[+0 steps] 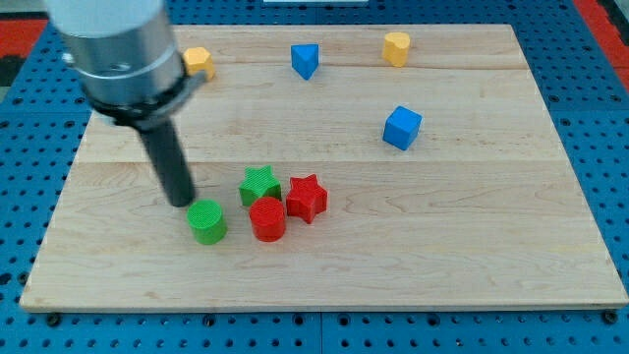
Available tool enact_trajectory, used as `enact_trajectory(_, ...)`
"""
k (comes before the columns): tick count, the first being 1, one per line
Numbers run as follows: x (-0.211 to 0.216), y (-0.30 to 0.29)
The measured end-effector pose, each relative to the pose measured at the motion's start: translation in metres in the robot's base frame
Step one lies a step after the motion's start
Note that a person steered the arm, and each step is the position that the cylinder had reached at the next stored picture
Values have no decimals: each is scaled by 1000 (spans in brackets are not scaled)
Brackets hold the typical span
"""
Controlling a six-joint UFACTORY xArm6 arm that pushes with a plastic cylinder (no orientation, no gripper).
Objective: Move the blue blocks and yellow blocks to the top center of the board
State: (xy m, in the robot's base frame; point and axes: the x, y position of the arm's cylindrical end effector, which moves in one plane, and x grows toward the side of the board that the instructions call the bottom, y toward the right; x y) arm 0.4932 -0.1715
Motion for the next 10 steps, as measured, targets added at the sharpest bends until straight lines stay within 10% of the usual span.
enact_trajectory(4, 61, 67)
enact_trajectory(7, -96, 21)
enact_trajectory(10, -98, 11)
